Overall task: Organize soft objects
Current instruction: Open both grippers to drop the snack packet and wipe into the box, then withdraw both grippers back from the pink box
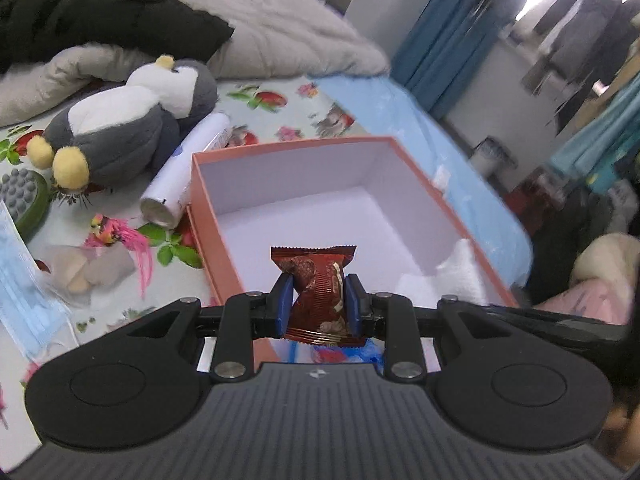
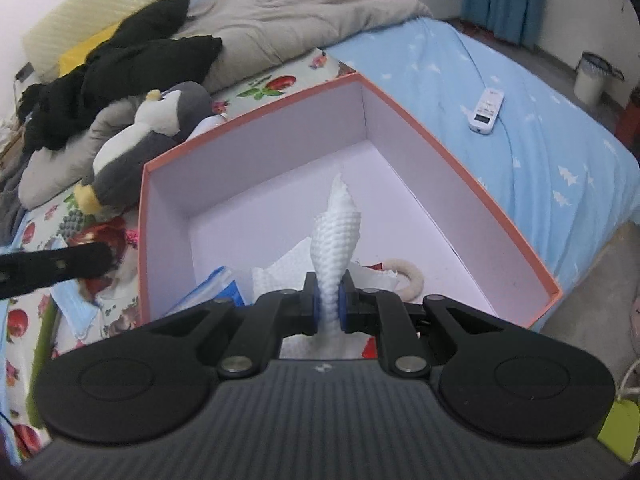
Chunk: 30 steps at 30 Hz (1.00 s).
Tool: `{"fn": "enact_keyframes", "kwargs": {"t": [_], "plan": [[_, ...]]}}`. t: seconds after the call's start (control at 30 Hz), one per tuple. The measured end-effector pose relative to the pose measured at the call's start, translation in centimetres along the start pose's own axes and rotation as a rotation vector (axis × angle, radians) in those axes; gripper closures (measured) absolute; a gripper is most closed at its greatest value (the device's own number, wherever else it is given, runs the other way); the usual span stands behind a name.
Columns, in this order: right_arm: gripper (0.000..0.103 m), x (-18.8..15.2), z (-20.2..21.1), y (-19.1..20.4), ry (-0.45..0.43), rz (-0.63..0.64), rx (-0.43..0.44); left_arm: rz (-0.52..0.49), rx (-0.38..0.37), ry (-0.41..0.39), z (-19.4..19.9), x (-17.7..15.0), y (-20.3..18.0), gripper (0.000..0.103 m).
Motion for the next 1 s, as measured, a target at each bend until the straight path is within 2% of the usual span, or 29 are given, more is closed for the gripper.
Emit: {"fn": "enact_keyframes", "kwargs": {"t": [0.13, 0.23, 0.3, 0.33, 0.37, 0.4, 0.5, 0.6, 0.83, 1.0], "plan": [[0.089, 0.2, -1.6, -0.8, 0.048, -0.011, -0.028, 0.054, 0.005, 0.054, -2.2, 1.5, 0.6, 0.071], [0.087, -0.7, -3.0, -2.3, 0.075, -0.01, -0.049, 0.06, -0.015, 0.059, -3.5, 1.0, 0.3, 0.071], [0.073, -1.5, -3.6, -2.9, 0.071, -0.019, -0.044, 0.046, -0.041, 0.062, -4.4, -0.1, -0.3, 0.071], [0.057, -1.8, -3.8, -3.1, 0.064, -0.025, -0.038, 0.037, -0.054, 0.064, -4.8, -0.8, -0.7, 0.069], [0.044, -2.1, -3.8, -3.3, 0.049, -0.025, -0.031, 0.022, -0.06, 0.07, -5.2, -1.5, -1.0, 0.066], [0.042, -2.2, -3.7, -3.3, 0.028, -0.022, -0.025, 0.01, -0.059, 0.078, -5.5, -2.3, -1.2, 0.061], [0.042, -2.5, -2.6, -3.4, -0.033, -0.016, -0.02, 0.002, -0.061, 0.053, -5.1, -4.0, -1.5, 0.056], [0.042, -2.3, -0.7, -3.1, -0.059, -0.037, 0.008, 0.02, -0.059, 0.035, -2.9, -4.9, -1.6, 0.055], [0.042, -0.5, 5.0, -0.1, -0.159, -0.021, 0.097, 0.018, -0.013, -0.085, 5.0, -4.0, -0.4, 0.055], [0.042, -0.3, 8.9, 2.1, -0.216, 0.002, 0.152, 0.039, 0.017, -0.144, 10.4, -5.0, 0.5, 0.055]]}}
Point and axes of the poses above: each gripper's, at about its wrist camera, not at the fingertips, and z roughly against the way its jaws point, y to its left, x to its top, the point moved 9 cm from there along -z, roughly the way its jaws point, and after that the axes turned 14 degrees about -y, right-handed, at the moved point
